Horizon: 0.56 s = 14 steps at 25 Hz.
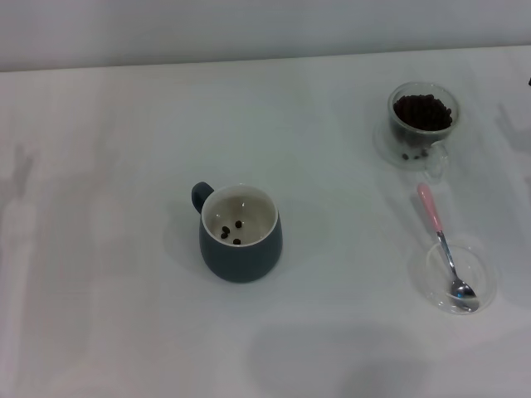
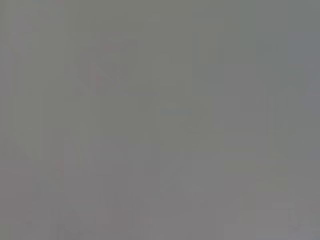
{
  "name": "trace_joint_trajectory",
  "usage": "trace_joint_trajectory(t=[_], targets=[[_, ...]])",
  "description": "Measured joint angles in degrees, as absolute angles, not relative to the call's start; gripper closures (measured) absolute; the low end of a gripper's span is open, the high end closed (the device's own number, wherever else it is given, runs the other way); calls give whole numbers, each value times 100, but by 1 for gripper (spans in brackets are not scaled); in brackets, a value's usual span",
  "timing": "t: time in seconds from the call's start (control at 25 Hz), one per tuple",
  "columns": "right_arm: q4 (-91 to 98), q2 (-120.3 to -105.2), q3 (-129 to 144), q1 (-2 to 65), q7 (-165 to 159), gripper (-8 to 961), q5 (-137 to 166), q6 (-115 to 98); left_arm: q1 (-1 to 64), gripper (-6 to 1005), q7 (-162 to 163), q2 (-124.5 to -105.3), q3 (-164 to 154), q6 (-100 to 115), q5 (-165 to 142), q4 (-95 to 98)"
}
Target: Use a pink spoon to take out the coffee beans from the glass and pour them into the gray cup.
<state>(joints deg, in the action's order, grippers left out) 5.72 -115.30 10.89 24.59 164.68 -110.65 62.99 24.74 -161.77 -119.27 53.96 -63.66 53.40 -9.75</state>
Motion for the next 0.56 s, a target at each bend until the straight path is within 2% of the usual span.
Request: trace_joint_trajectory(t=[0.56], targets=[[528, -11559, 1090, 2642, 16483, 81, -11523, 6282, 2825, 106, -16181, -11930, 5362, -6190, 5848, -820]])
